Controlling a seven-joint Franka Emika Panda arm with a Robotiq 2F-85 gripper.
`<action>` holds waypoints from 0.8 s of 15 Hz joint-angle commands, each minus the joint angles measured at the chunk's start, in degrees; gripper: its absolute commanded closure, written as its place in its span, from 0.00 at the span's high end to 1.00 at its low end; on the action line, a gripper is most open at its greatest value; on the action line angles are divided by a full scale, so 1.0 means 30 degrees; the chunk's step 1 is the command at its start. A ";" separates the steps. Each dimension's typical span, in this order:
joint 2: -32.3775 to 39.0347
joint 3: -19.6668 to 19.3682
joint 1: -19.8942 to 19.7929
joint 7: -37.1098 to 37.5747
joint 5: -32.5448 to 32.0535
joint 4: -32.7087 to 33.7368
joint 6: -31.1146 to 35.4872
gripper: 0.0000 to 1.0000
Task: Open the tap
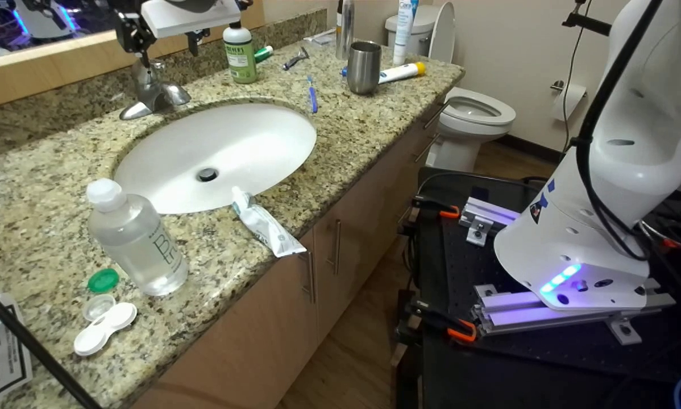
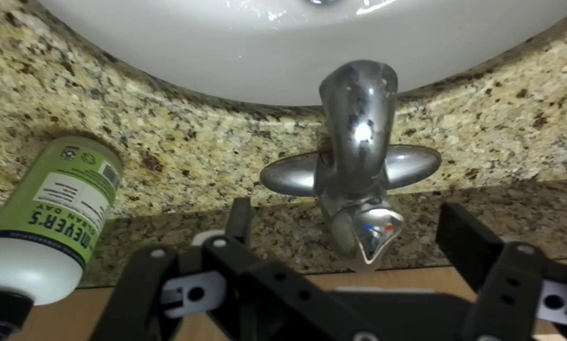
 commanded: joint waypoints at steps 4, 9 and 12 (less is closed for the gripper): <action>0.1893 -0.0765 0.0789 -0.0406 0.1384 0.2628 -0.0133 1.00; 0.2256 0.0277 -0.0522 -0.2057 0.3398 0.3251 -0.4131 1.00; 0.2355 0.0238 -0.0611 -0.2490 0.3985 0.3430 -0.5166 0.66</action>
